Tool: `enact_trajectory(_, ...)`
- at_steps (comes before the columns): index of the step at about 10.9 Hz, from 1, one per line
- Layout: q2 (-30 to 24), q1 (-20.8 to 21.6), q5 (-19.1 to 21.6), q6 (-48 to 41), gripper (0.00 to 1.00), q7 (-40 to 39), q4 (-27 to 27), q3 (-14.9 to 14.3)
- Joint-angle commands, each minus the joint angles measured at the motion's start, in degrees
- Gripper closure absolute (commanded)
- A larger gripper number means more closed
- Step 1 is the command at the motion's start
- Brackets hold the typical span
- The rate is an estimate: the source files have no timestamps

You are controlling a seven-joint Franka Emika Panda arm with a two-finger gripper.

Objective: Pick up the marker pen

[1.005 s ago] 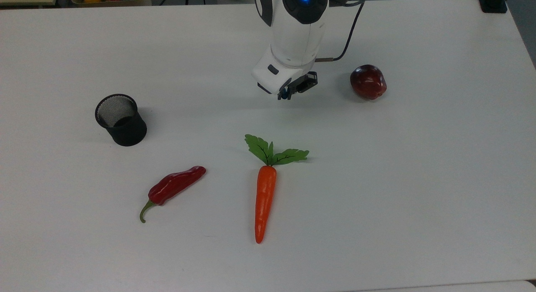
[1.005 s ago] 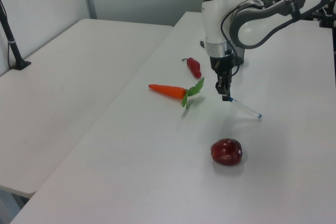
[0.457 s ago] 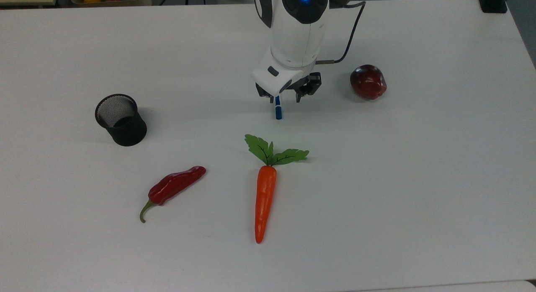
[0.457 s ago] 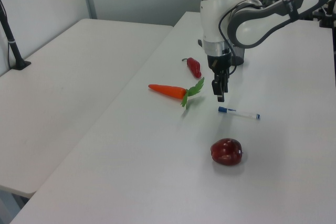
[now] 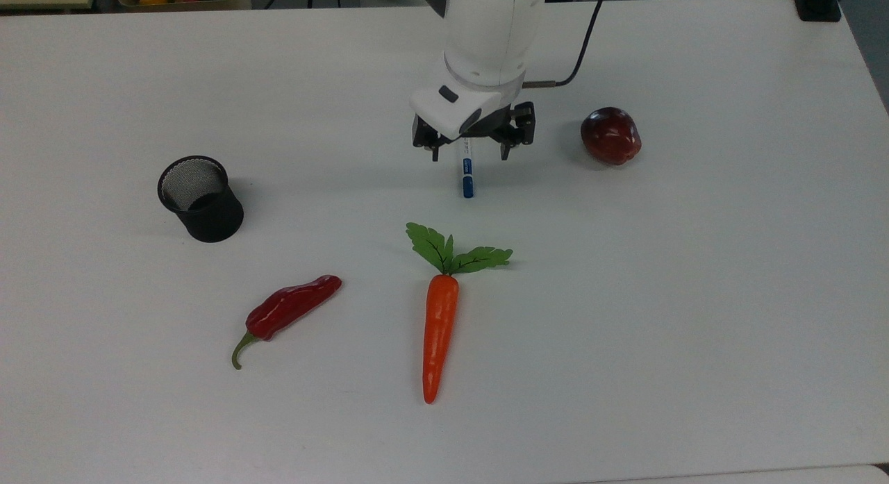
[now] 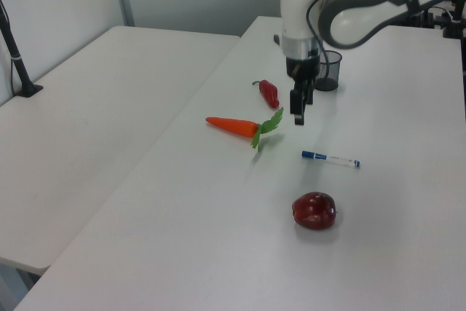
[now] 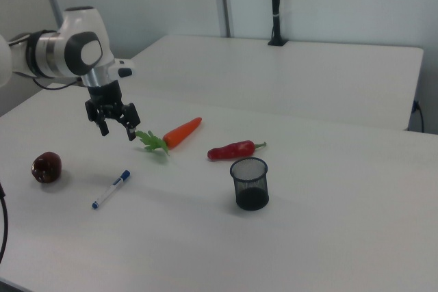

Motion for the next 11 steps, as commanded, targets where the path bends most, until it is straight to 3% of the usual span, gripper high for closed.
enact_trajectory(1, -8.33, -1.27, -3.46, -7.69, 0.00, -1.81, -1.34, -0.63)
enact_trajectory(7, -19.59, -10.41, -1.63, -17.98, 0.00, -12.96, -1.87, -0.19)
enact_trajectory(11, -20.13, -10.95, -0.74, -19.40, 0.00, -12.63, -0.65, -0.81)
